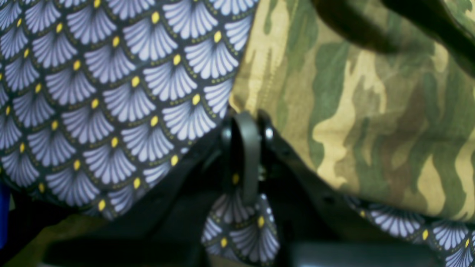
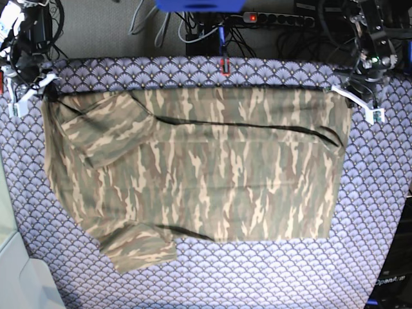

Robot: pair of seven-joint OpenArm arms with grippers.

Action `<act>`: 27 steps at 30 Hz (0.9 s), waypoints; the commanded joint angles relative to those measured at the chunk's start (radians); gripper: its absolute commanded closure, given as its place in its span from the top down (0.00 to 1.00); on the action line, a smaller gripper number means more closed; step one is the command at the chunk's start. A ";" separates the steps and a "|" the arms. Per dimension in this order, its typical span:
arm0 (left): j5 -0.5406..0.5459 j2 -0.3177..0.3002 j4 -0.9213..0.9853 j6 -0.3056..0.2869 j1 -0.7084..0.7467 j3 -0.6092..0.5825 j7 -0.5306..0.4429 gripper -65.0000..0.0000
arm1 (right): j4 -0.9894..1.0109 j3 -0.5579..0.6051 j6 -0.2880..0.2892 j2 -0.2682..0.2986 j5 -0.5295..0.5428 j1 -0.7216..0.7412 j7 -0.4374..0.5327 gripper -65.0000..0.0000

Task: Fold the T-shirt properly
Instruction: 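Drag the folded shirt edge toward the robot with both grippers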

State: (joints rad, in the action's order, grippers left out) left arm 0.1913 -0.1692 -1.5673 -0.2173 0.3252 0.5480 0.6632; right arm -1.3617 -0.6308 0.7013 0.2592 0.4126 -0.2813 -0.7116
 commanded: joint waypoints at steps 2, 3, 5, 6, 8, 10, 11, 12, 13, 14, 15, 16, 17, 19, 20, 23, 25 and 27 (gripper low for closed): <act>-0.005 -0.017 -0.015 0.006 0.022 0.004 -0.004 0.01 | 0.028 0.019 -0.003 -0.031 -0.134 -0.062 -0.174 0.00; -0.005 -0.019 -0.015 0.006 0.024 0.002 -0.004 0.01 | 0.028 0.021 -0.003 -0.033 -0.134 -0.068 -0.165 0.00; -0.005 -0.020 -0.015 0.006 0.025 0.002 -0.004 0.01 | 0.028 0.021 -0.003 -0.033 -0.134 -0.080 -0.151 0.00; -0.006 -0.020 -0.015 0.006 0.025 0.002 -0.004 0.01 | 0.028 0.021 -0.003 -0.033 -0.134 -0.083 -0.145 0.00; -0.011 -0.022 -0.015 0.006 0.025 0.002 -0.003 0.01 | 0.024 0.021 -0.003 -0.033 -0.134 -0.086 -0.145 0.00; -0.013 -0.031 -0.017 0.006 0.025 0.004 0.003 0.01 | -0.020 0.018 -0.003 -0.033 -0.134 -0.098 -0.145 0.00; -0.006 -0.039 -0.017 0.006 0.025 0.004 0.005 0.01 | -0.057 0.018 -0.003 -0.034 -0.133 -0.117 -0.145 0.00; -0.006 -0.039 -0.017 0.006 0.025 0.004 0.005 0.01 | -0.103 0.018 -0.003 -0.039 -0.133 -0.132 -0.145 0.00; -0.006 -0.040 -0.017 0.006 0.025 0.004 0.005 0.01 | -0.152 0.019 -0.003 -0.051 -0.133 -0.144 -0.150 0.00; -0.006 -0.042 -0.017 0.006 0.027 0.004 0.005 0.01 | -0.201 0.019 -0.003 -0.062 -0.133 -0.158 -0.155 0.00; -0.008 -0.042 -0.017 0.006 0.027 0.004 0.005 0.01 | -0.236 0.019 -0.003 -0.067 -0.134 -0.172 -0.156 0.00; -0.009 -0.042 -0.017 0.006 0.027 0.004 0.005 0.01 | -0.267 0.019 -0.003 -0.070 -0.134 -0.181 -0.158 0.00; -0.009 -0.042 -0.017 0.006 0.027 0.004 0.005 0.01 | -0.290 0.019 -0.003 -0.076 -0.134 -0.187 -0.158 0.00; -0.006 -0.043 -0.017 0.006 0.027 0.004 0.005 0.01 | -0.301 0.021 -0.003 -0.084 -0.136 -0.190 -0.158 0.00; -0.006 -0.042 -0.017 0.006 0.027 0.004 0.005 0.01 | -0.301 0.021 -0.003 -0.085 -0.136 -0.189 -0.158 0.00; -0.006 -0.039 -0.017 0.006 0.028 0.004 0.005 0.01 | -0.301 0.021 -0.003 -0.088 -0.136 -0.186 -0.158 0.00; -0.006 -0.039 -0.015 0.006 0.030 0.004 0.005 0.01 | -0.301 0.021 -0.003 -0.088 -0.136 -0.183 -0.158 0.00; -0.006 -0.040 -0.015 0.006 0.047 0.004 0.005 0.01 | -0.301 0.021 -0.003 -0.085 -0.136 -0.183 -0.158 0.00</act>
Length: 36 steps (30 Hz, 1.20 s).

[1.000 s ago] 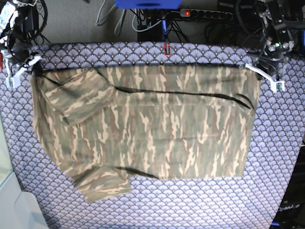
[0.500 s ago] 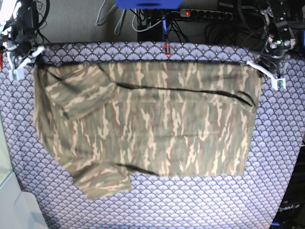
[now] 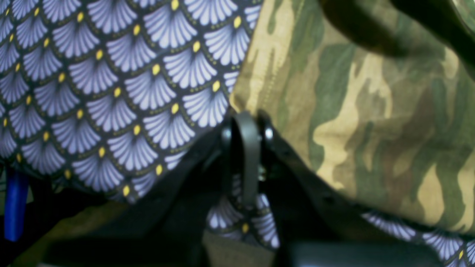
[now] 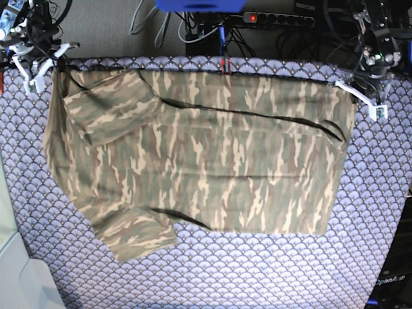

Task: Fold the T-shirt properly
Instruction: 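Drag the folded shirt edge toward the robot with both grippers, then release the edge and move both grippers to the shirt hem corners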

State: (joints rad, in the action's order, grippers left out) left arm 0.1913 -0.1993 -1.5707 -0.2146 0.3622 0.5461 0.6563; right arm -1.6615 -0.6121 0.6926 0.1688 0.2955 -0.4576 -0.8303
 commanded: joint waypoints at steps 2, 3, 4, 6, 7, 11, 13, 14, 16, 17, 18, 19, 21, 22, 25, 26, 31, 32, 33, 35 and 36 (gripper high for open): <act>-0.006 -0.012 -0.013 0.004 0.014 0.006 0.012 0.01 | -0.001 -0.001 0.006 0.007 -0.019 -0.005 -0.039 0.00; -0.006 -0.012 -0.013 0.004 0.014 0.006 0.012 0.01 | -0.001 -0.004 0.006 0.007 -0.019 0.003 -0.040 0.00; -0.006 -0.012 -0.013 0.004 0.014 0.006 0.012 0.01 | -0.001 -0.006 0.006 0.007 -0.019 0.009 -0.045 0.00; -0.006 -0.012 -0.013 0.004 0.014 0.006 0.012 0.01 | 0.007 -0.006 0.006 0.008 -0.019 0.016 -0.080 0.00; -0.006 -0.012 -0.013 0.004 0.014 0.006 0.012 0.01 | 0.010 -0.006 0.006 0.008 -0.019 0.026 -0.100 0.00; -0.006 -0.012 -0.013 0.004 0.014 0.006 0.013 0.02 | 0.024 -0.007 0.006 0.019 -0.019 0.049 -0.148 0.15; -0.006 -0.012 -0.013 0.004 0.016 0.006 0.013 0.10 | 0.024 -0.007 0.006 0.019 -0.019 0.049 -0.160 0.27; -0.006 -0.012 -0.013 0.002 0.018 0.006 0.013 0.16 | 0.024 -0.007 0.006 0.019 -0.019 0.049 -0.166 0.34; -0.006 -0.012 -0.017 0.002 0.030 0.006 0.009 0.32 | 0.021 -0.007 0.006 0.019 -0.015 0.044 -0.172 0.48; -0.006 -0.012 -0.029 0.002 0.030 0.006 0.009 0.38 | 0.021 -0.007 0.006 0.021 -0.015 0.044 -0.172 0.52; -0.006 -0.012 -0.043 0.002 0.031 0.006 0.009 0.43 | 0.019 -0.007 0.006 0.022 -0.014 0.043 -0.172 0.57; -0.006 -0.012 -0.055 0.002 0.041 0.006 0.007 0.46 | 0.019 -0.007 0.006 0.022 -0.014 0.043 -0.171 0.59; -0.006 -0.012 -0.086 0.002 0.048 0.002 0.004 0.46 | 0.019 -0.009 0.006 0.022 -0.014 0.043 -0.168 0.59; -0.006 -0.012 -0.101 0.002 0.050 0.002 0.009 0.46 | 0.019 -0.016 0.006 0.022 -0.014 0.044 -0.168 0.59; -0.006 -0.010 -0.129 0.002 0.048 0.006 0.013 0.46 | 0.019 -0.085 0.006 0.018 -0.017 0.050 -0.171 0.59; -0.006 -0.010 -0.130 0.002 0.047 0.006 0.013 0.46 | 0.019 -0.101 0.006 0.018 -0.017 0.059 -0.171 0.59; -0.006 -0.010 -0.121 0.002 0.042 0.006 0.013 0.46 | 0.021 -0.151 0.006 0.024 -0.020 0.076 -0.171 0.60; -0.006 -0.010 -0.124 0.002 0.042 0.006 0.013 0.46 | 0.021 -0.160 0.006 0.024 -0.020 0.076 -0.169 0.60; -0.006 -0.010 -0.126 0.002 0.042 0.007 0.013 0.46 | 0.021 -0.164 0.006 0.025 -0.020 0.076 -0.168 0.60; -0.006 -0.010 -0.129 0.002 0.042 0.007 0.013 0.46 | 0.021 -0.167 0.006 0.034 -0.048 0.078 -0.162 0.60; -0.006 -0.010 -0.129 0.002 0.042 0.007 0.013 0.46 | 0.021 -0.165 0.006 0.034 -0.072 0.085 -0.160 0.60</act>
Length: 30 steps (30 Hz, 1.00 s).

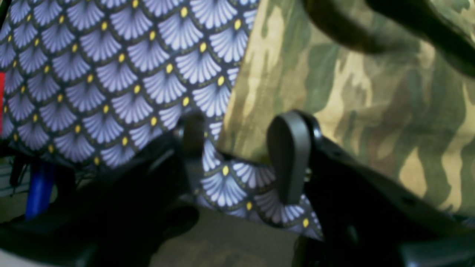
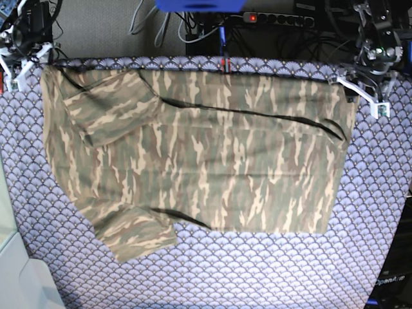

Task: Fold the T-shirt properly
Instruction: 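Release the edge and move both grippers to the shirt hem corners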

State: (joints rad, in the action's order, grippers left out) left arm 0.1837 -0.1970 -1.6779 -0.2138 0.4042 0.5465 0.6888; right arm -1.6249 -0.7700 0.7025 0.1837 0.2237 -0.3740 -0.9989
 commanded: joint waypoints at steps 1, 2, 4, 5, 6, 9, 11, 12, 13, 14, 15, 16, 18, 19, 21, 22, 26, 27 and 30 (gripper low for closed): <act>0.001 -0.012 -0.023 0.001 0.000 0.007 -0.019 0.46 | -0.016 -0.006 -0.004 0.018 -0.024 0.011 0.010 0.60; 0.001 -0.012 -0.023 0.001 -0.001 0.007 -0.019 0.46 | -0.016 -0.006 -0.004 0.017 -0.051 0.017 0.013 0.60; 0.001 -0.011 -0.023 0.001 -0.001 0.007 -0.019 0.46 | -0.018 -0.006 -0.004 0.015 -0.077 0.027 0.039 0.60; 0.001 -0.011 -0.023 0.001 -0.001 0.007 -0.019 0.46 | -0.018 -0.009 -0.004 0.015 -0.080 0.031 0.056 0.60; 0.001 -0.011 -0.023 0.001 -0.001 0.007 -0.019 0.46 | -0.019 -0.012 -0.004 0.017 -0.089 0.031 0.065 0.60; 0.001 -0.009 -0.023 0.001 -0.001 0.007 -0.019 0.46 | -0.042 -0.009 -0.004 0.021 -0.149 0.043 0.085 0.60; 0.001 -0.006 -0.023 0.001 -0.001 0.007 -0.019 0.46 | -0.065 -0.007 -0.004 0.015 -0.201 0.062 0.104 0.60; 0.001 -0.006 -0.023 0.003 -0.003 0.007 -0.019 0.46 | -0.076 -0.006 -0.004 0.015 -0.232 0.068 0.114 0.60; 0.001 -0.006 -0.023 0.003 -0.009 0.007 -0.019 0.46 | -0.084 -0.004 -0.004 0.013 -0.251 0.073 0.122 0.60; 0.001 -0.005 -0.023 0.003 -0.015 0.007 -0.019 0.46 | -0.097 0.001 -0.004 0.013 -0.272 0.089 0.128 0.60; 0.001 -0.005 -0.023 0.003 -0.018 0.007 -0.019 0.46 | -0.108 0.005 -0.004 0.013 -0.298 0.108 0.131 0.60; 0.001 -0.005 -0.024 0.003 -0.021 0.007 -0.019 0.46 | -0.116 0.011 -0.004 0.013 -0.326 0.123 0.131 0.60; 0.001 -0.005 -0.032 0.004 -0.023 0.008 -0.019 0.46 | -0.130 0.014 -0.004 0.013 -0.360 0.168 0.133 0.60; 0.001 -0.005 -0.043 0.004 -0.023 0.008 -0.019 0.46 | -0.134 0.017 -0.004 0.013 -0.361 0.191 0.133 0.60; 0.001 -0.005 -0.070 0.007 -0.027 0.008 -0.019 0.46 | -0.145 0.017 -0.004 0.013 -0.361 0.231 0.128 0.60; 0.001 -0.005 -0.086 0.007 -0.041 0.008 -0.019 0.46 | -0.150 0.024 -0.004 0.013 -0.361 0.252 0.128 0.60; -0.006 -0.008 -0.135 0.012 -0.084 0.008 -0.017 0.46 | -0.156 0.136 -0.004 0.040 -0.360 0.298 0.133 0.60; -0.006 -0.011 -0.143 0.012 -0.095 0.008 -0.017 0.46 | -0.156 0.172 -0.004 0.047 -0.360 0.298 0.133 0.60; -0.008 -0.014 -0.143 0.012 -0.149 0.008 -0.017 0.46 | -0.153 0.283 -0.004 0.052 -0.360 0.333 0.134 0.59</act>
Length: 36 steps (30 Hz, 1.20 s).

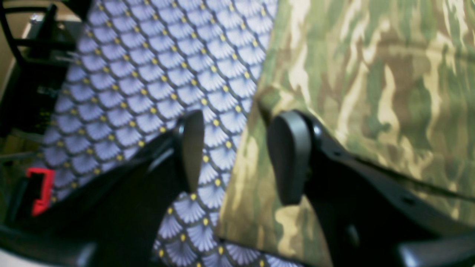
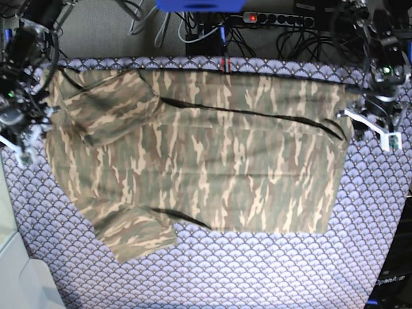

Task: Fold the T-shirt properly
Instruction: 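Release the edge and move both grippers to the shirt hem corners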

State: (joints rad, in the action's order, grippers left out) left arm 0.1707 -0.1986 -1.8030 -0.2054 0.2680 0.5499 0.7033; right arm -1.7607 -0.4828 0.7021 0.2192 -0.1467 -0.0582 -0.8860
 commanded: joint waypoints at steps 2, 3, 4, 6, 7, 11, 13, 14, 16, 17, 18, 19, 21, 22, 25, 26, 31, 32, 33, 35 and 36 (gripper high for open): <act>0.005 -0.029 -0.001 0.004 -0.063 0.002 -0.032 0.46 | -0.015 0.054 -0.004 0.018 0.011 0.050 0.021 0.59; 0.005 -0.035 0.016 0.004 -0.083 -0.003 -0.032 0.46 | -0.015 0.077 -0.004 0.016 0.011 0.070 0.021 0.59; 0.005 -0.037 0.038 0.004 -0.115 -0.006 -0.032 0.46 | -0.014 0.101 -0.004 0.016 0.011 0.094 0.021 0.59; 0.005 -0.037 0.078 0.004 -0.184 -0.006 -0.029 0.46 | 0.008 0.154 -0.004 0.019 0.009 0.142 0.021 0.59; 0.005 -0.037 0.105 0.004 -0.220 -0.006 -0.012 0.46 | 0.040 0.180 -0.004 0.021 0.008 0.176 0.021 0.59; 0.003 -0.038 0.219 0.004 -0.372 -0.008 0.080 0.46 | 0.287 0.200 -0.004 0.019 0.008 0.337 0.087 0.59; 0.003 -0.040 0.263 -0.001 -0.419 -0.008 0.092 0.46 | 0.414 0.204 -0.004 0.021 0.006 0.393 0.135 0.59; 0.000 -0.045 0.285 -0.001 -0.436 -0.009 0.092 0.46 | 0.477 0.204 -0.004 0.032 0.005 0.418 0.163 0.59; -0.035 -0.062 0.337 -0.001 -0.474 -0.044 0.088 0.46 | 0.597 0.209 -0.004 0.056 0.003 0.472 0.212 0.59; -0.066 -0.068 0.374 0.001 -0.500 -0.080 0.088 0.46 | 0.671 0.215 -0.004 0.067 -0.003 0.507 0.238 0.59; -0.092 -0.075 0.409 0.001 -0.522 -0.109 0.086 0.46 | 0.738 0.221 -0.004 0.078 -0.017 0.541 0.258 0.59; -0.119 -0.085 0.444 0.001 -0.546 -0.144 0.082 0.46 | 0.818 0.221 -0.004 0.087 -0.040 0.582 0.281 0.59; -0.161 -0.088 0.495 0.002 -0.583 -0.193 0.045 0.46 | 0.951 0.218 -0.004 0.095 -0.086 0.651 0.341 0.59; -0.179 -0.088 0.515 0.004 -0.597 -0.205 0.026 0.46 | 1.007 0.215 -0.004 0.099 -0.106 0.679 0.376 0.59; -0.224 -0.078 0.593 0.004 -0.643 -0.219 -0.012 0.46 | 1.100 0.217 -0.009 0.118 -0.126 0.723 0.462 0.59; -0.233 -0.078 0.628 0.004 -0.663 -0.219 -0.023 0.46 | 1.126 0.220 -0.054 0.119 -0.126 0.737 0.489 0.60; -0.237 -0.077 0.785 0.004 -0.732 -0.219 -0.081 0.46 | 1.232 0.220 -0.109 0.127 -0.127 0.772 0.578 0.60; -0.237 -0.077 0.820 0.004 -0.743 -0.219 -0.096 0.46 | 1.251 0.220 -0.117 0.130 -0.129 0.774 0.594 0.60; -0.237 -0.078 0.853 0.004 -0.752 -0.219 -0.113 0.47 | 1.261 0.220 -0.137 0.131 -0.129 0.774 0.609 0.60; -0.237 -0.078 0.909 0.004 -0.774 -0.219 -0.158 0.47 | 1.280 0.220 -0.200 0.133 -0.129 0.774 0.655 0.60; -0.237 -0.078 0.928 0.005 -0.780 -0.219 -0.169 0.47 | 1.287 0.220 -0.216 0.133 -0.129 0.774 0.672 0.60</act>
State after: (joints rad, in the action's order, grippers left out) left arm -0.0669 -0.2638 -0.8566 -0.2054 -0.4759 0.3302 0.5591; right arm -0.4587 -0.2615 0.4839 0.3367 -0.2844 0.6811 -0.2367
